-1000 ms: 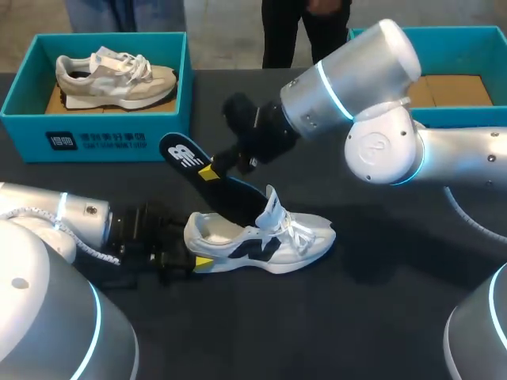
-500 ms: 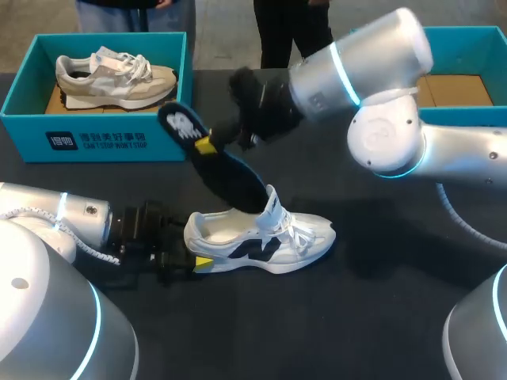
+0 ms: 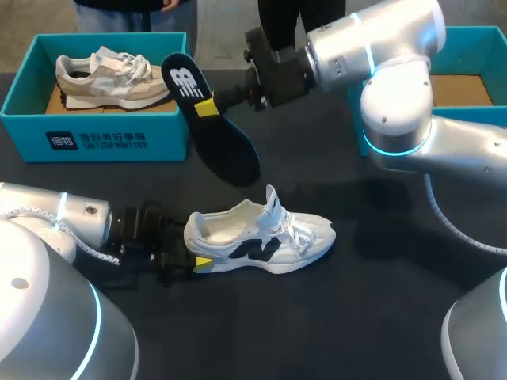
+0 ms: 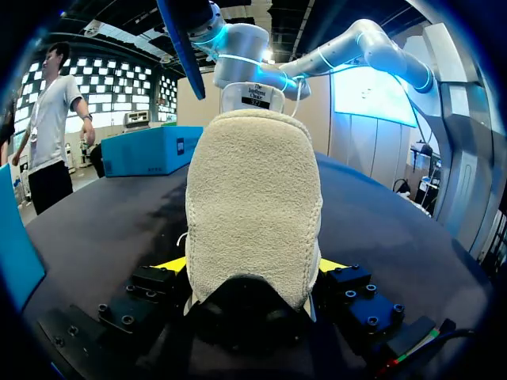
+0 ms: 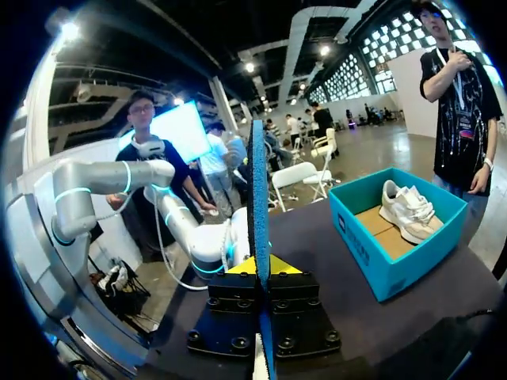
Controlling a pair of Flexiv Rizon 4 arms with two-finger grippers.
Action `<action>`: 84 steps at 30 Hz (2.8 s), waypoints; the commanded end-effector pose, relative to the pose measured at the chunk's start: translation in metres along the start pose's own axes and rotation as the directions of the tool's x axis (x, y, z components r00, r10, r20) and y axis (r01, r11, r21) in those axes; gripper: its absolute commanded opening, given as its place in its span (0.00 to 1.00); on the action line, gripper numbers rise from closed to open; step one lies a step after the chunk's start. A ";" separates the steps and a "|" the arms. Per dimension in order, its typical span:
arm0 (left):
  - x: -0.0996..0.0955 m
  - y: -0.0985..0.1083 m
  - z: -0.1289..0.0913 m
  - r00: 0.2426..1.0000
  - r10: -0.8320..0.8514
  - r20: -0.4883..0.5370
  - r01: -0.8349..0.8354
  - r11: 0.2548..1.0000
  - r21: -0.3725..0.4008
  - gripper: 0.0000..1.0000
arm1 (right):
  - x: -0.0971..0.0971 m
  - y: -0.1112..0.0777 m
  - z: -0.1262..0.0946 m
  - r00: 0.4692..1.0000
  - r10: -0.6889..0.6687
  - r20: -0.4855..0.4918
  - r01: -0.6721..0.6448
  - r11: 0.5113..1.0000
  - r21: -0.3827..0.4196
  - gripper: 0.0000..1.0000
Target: Take the shoe out of the shoebox, open the shoe tongue, remove and reinsert the insole, then place the shoe into the shoebox
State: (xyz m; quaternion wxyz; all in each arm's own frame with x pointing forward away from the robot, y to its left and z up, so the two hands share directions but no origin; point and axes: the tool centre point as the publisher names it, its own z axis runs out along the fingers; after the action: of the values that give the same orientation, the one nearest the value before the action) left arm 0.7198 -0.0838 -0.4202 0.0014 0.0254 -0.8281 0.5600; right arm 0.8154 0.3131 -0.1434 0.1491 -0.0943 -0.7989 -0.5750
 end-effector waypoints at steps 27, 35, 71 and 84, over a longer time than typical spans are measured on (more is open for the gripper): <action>0.001 0.002 0.003 1.000 0.000 0.003 0.000 1.000 0.000 0.00 | 0.067 0.045 -0.070 0.995 0.035 -0.089 -0.048 0.988 -0.145 0.00; 0.001 0.002 0.003 1.000 0.000 0.003 0.000 1.000 0.000 0.00 | 0.093 0.045 -0.083 0.995 0.034 -0.090 -0.046 0.990 -0.132 0.00; 0.001 0.002 0.003 1.000 0.000 0.003 0.000 1.000 0.000 0.00 | 0.139 0.031 -0.126 0.988 0.138 -0.066 -0.149 0.965 -0.216 0.00; 0.001 0.002 0.003 1.000 0.000 0.003 0.000 1.000 0.000 0.00 | 0.177 0.040 -0.145 0.946 0.323 -0.025 -0.321 0.928 -0.188 0.00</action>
State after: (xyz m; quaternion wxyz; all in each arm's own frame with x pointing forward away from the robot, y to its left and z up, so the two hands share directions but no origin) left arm 0.7199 -0.0838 -0.4203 0.0014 0.0254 -0.8282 0.5599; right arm 0.6949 0.1920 -0.0052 0.2461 -0.2233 -0.7136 -0.6167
